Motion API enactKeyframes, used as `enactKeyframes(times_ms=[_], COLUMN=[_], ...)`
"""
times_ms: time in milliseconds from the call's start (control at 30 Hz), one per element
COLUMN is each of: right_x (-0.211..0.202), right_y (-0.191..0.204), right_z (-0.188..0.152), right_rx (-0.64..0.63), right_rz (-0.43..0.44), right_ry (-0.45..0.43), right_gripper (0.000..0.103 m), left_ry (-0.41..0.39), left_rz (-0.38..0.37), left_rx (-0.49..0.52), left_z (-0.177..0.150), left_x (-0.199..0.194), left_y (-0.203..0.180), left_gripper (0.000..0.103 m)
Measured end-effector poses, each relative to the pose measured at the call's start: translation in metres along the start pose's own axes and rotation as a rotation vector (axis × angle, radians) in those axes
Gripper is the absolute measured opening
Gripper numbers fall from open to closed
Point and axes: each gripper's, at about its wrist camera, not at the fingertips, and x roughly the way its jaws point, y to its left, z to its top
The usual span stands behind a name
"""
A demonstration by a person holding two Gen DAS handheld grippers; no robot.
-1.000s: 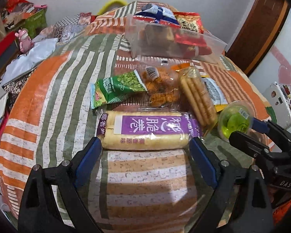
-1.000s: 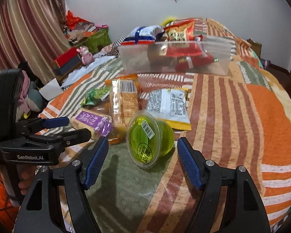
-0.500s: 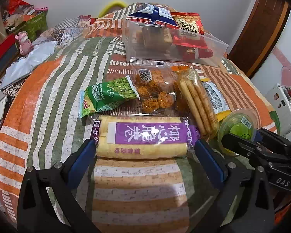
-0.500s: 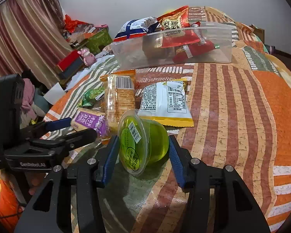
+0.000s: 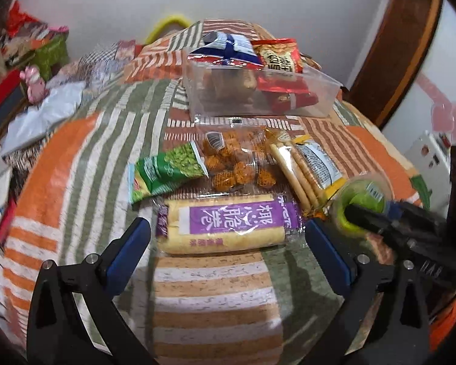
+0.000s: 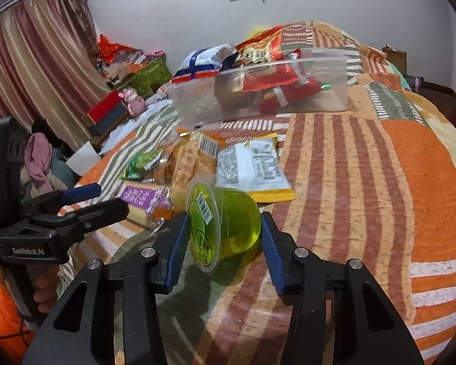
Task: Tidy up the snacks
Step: 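Grasp the purple-labelled roll pack with the left tool while the right tool grasps the green jelly cup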
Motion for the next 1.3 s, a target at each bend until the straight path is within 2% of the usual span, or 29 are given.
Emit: enactKeyframes(times_ms=[167, 233, 333, 467, 500, 600, 800, 1133, 1300], right_x=[-0.013, -0.017, -0.02, -0.021, -0.02, -0.02, -0.017, -0.011, -0.011], right_y=[-0.009, -0.013, -0.02, -0.025, -0.026, -0.028, -0.032, -0.032, -0.031], right_z=[0.006, 0.008, 0.009, 0.008, 0.008, 0.008, 0.008, 0.008, 0.007], right_rx=[0.016, 0.027, 0.042, 0.056, 0.058, 0.061, 0.065, 0.067, 0.061], right_rz=[-0.009, -0.01, -0.013, -0.013, -0.012, -0.009, -0.003, 0.0, 0.001], right_ry=[-0.032, -0.041, -0.046, -0.046, -0.045, -0.042, -0.034, -0.018, -0.013], right_gripper=[0.043, 0.043, 0.043, 0.043, 0.043, 0.043, 0.043, 0.042, 0.042], left_ry=[0.076, 0.091, 0.072, 0.065, 0.065, 0.1, 0.101, 0.143, 0.2], left_rz=[0.011, 0.053, 0.091, 0.081, 0.074, 0.015, -0.043, -0.061, -0.084], left_rx=[0.143, 0.203, 0.262, 0.281, 0.289, 0.272, 0.196, 0.046, 0.082], left_z=[-0.005, -0.008, -0.005, 0.006, 0.009, 0.015, 0.014, -0.003, -0.007], left_x=[0.016, 0.024, 0.03, 0.037, 0.039, 0.049, 0.045, 0.026, 0.032], left_y=[-0.008, -0.015, -0.026, -0.034, -0.036, -0.037, -0.027, -0.002, 0.002], left_gripper=[0.103, 0.103, 0.103, 0.102, 0.099, 0.085, 0.078, 0.077, 0.081])
